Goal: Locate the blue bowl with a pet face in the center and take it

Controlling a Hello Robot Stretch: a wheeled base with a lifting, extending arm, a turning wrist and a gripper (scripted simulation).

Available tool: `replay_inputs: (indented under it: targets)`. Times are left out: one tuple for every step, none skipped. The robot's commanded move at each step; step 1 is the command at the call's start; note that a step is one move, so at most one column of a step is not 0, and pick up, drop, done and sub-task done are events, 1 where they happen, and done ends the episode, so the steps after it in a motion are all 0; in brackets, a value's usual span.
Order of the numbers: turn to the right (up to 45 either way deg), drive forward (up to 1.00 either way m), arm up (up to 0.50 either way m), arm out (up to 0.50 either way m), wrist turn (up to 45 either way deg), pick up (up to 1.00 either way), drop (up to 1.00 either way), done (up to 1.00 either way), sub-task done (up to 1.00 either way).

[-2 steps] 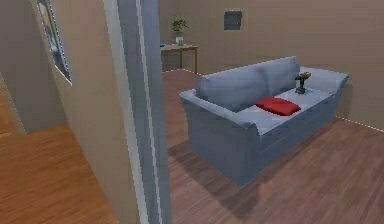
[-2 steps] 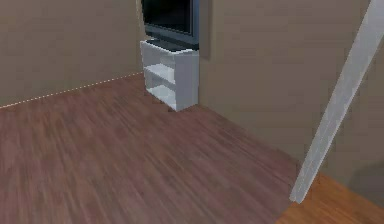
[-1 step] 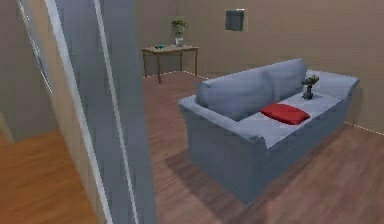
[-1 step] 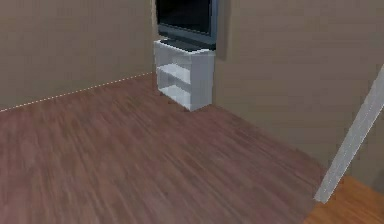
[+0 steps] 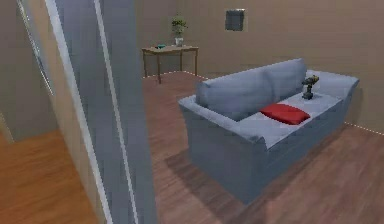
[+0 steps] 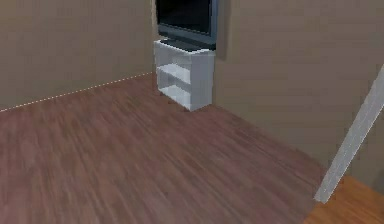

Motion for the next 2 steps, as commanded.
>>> replay_inputs:
  targets:
    - [21.0,0.00,0.00,0.00,0.0,0.00,0.00,0.00,0.00]
    - [45.0,0.00,0.00,0.00,0.0,0.00,0.00,0.00,0.00]
